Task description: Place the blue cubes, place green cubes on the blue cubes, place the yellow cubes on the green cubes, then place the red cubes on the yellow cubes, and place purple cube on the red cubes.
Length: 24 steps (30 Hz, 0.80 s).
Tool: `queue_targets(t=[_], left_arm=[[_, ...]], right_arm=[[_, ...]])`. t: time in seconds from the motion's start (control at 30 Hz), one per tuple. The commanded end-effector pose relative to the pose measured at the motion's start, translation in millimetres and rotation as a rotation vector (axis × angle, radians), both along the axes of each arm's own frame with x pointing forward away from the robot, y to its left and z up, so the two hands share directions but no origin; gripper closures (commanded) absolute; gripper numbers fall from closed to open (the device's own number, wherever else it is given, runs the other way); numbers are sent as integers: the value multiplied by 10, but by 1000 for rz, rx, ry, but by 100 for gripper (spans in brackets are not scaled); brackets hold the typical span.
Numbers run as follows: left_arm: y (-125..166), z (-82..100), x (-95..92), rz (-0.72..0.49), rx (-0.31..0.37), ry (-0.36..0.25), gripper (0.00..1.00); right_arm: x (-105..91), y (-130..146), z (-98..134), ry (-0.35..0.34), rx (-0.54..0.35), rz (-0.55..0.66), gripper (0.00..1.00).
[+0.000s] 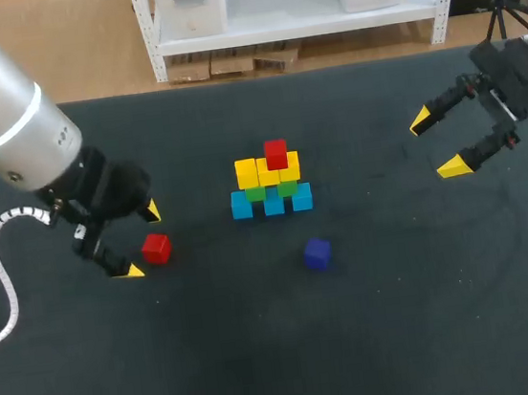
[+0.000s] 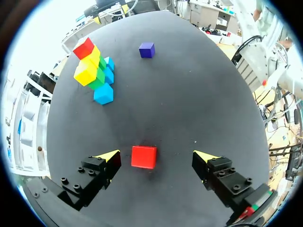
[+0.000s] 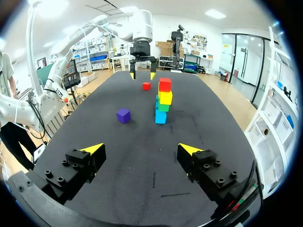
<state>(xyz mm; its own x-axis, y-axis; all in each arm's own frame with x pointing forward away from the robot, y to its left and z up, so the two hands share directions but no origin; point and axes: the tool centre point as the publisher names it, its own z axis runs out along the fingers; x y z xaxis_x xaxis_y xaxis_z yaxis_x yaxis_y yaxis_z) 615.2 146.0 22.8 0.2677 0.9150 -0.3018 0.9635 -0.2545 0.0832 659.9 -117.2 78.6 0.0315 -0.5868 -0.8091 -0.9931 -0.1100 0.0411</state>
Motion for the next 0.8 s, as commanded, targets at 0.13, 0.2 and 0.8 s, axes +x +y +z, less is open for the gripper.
queue_targets(t=[0.13, 0.2, 0.8], left_arm=[[28, -163, 108, -36, 16, 19, 4], [48, -184, 120, -51, 32, 21, 5], [-3, -206, 177, -107, 44, 34, 36]], right_arm=[[3, 3, -5, -1, 1, 0, 0], [3, 3, -5, -1, 1, 0, 0], [3, 3, -5, -1, 1, 0, 0]])
